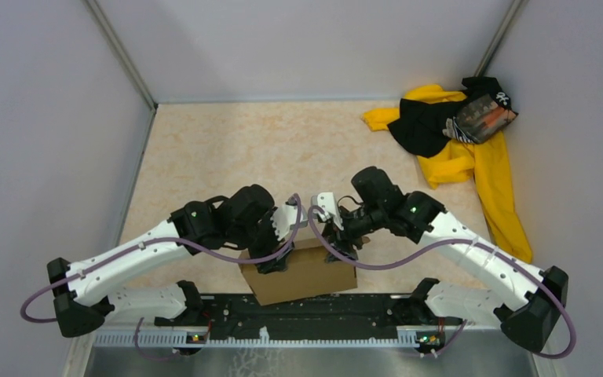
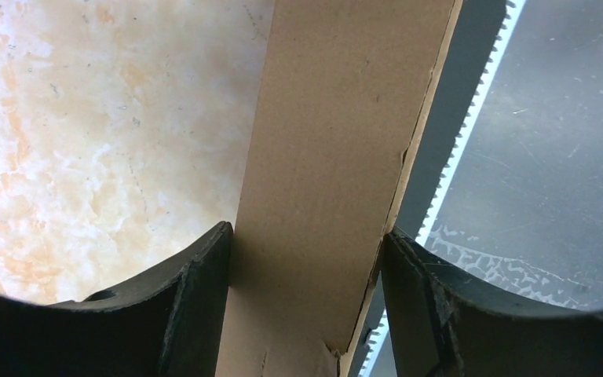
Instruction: Fold the paper box
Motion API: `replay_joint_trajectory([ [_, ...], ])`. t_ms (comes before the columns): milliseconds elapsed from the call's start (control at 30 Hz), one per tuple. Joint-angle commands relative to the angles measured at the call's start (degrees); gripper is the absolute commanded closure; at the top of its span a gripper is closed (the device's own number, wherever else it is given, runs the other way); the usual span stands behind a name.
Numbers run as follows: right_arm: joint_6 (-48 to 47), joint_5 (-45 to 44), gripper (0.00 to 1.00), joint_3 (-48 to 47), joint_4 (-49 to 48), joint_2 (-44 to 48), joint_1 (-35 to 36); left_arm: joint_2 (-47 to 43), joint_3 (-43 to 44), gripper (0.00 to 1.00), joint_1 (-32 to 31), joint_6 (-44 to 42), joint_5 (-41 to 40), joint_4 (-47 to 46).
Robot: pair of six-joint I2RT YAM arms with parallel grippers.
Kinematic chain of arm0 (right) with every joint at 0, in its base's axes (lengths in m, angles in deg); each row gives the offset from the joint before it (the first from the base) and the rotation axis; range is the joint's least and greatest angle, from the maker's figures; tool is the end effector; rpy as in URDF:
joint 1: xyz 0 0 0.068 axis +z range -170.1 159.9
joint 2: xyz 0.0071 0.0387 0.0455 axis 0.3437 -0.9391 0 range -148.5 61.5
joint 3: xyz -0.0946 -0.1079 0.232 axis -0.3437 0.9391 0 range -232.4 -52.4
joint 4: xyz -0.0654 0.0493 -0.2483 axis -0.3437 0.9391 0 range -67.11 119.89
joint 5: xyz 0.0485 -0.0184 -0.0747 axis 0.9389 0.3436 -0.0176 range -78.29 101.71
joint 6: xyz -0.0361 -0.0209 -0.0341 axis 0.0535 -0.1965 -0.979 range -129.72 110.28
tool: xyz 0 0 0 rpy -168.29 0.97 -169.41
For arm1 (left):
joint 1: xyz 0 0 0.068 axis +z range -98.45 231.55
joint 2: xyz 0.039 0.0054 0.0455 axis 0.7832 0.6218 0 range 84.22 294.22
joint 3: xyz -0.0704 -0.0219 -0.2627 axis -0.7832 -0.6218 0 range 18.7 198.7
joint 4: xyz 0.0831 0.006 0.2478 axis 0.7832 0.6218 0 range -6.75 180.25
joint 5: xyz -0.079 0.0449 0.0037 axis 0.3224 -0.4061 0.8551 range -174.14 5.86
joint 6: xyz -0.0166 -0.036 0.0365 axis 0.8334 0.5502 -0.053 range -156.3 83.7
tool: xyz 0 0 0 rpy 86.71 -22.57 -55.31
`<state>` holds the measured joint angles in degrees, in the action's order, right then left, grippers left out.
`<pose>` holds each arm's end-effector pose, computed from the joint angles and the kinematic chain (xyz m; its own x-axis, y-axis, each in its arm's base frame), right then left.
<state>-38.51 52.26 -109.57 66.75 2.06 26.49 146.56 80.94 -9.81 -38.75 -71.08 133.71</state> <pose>0.1228 0.1633 0.3182 -0.0191 -0.5527 -0.8331 -0.9937 -0.0816 0.0769 0.0944 -0.1896 0.3230 -0.3303 0.6918 -0.6422 0.9388 0.3116 -0.1471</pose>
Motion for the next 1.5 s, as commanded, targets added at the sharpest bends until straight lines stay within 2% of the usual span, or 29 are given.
replay_joint_trajectory([
  [0, 3.5, -0.2, 0.73, -1.3, -6.6, -0.4, -0.4, 2.5, 2.0, 0.43, -0.1, 0.2, -7.7, 1.3],
  [200, 6.7, -4.2, 0.40, 1.9, -12.7, 4.6, -0.4, 3.5, 2.3, 0.44, -0.1, 0.7, -9.5, 1.3],
  [300, 9.1, -7.6, 0.29, 2.4, -15.1, 6.6, -0.4, 3.8, 2.5, 0.44, -0.1, 0.5, -10.6, 0.3],
  [400, 12.0, -11.1, 0.21, 2.3, -16.9, 8.1, -0.4, 5.2, 3.4, 0.43, -0.1, 0.4, -11.4, -0.2],
  [700, 13.6, -19.0, 0.18, 0.5, -14.6, 10.4, -0.7, 9.4, 4.8, 0.44, -0.1, -0.3, -12.5, -1.9],
  [767, 13.9, -23.6, 0.17, 1.7, -15.7, 12.7, -0.9, 10.2, 5.7, 0.44, -0.1, -1.1, -13.5, -2.3],
  [967, 14.7, -43.7, 0.03, 8.1, -24.0, 20.7, -1.7, 13.7, 9.5, 0.44, 0.2, -4.9, -17.4, -3.3],
  [1067, 14.3, -46.4, 0.03, 11.4, -27.1, 21.2, -4.1, 15.8, 11.1, 0.44, 0.7, -6.5, -18.0, -4.1],
  [1167, 16.4, -42.9, 0.07, 12.6, -28.9, 19.5, -10.6, 17.2, 11.8, 0.45, 2.0, -8.0, -18.7, -4.7],
  [1333, 23.8, -27.6, 0.12, 14.9, -35.6, 16.4, -29.3, 17.2, 11.7, 0.45, 7.2, -10.1, -15.5, -7.5],
  [1400, 26.5, -23.9, 0.15, 14.1, -37.9, 14.4, -33.6, 17.8, 12.4, 0.45, 9.7, -10.8, -14.3, -7.4],
  [1467, 26.1, -22.8, 0.20, 12.8, -38.2, 12.1, -34.8, 18.5, 13.3, 0.47, 12.1, -11.9, -12.5, -7.2],
])
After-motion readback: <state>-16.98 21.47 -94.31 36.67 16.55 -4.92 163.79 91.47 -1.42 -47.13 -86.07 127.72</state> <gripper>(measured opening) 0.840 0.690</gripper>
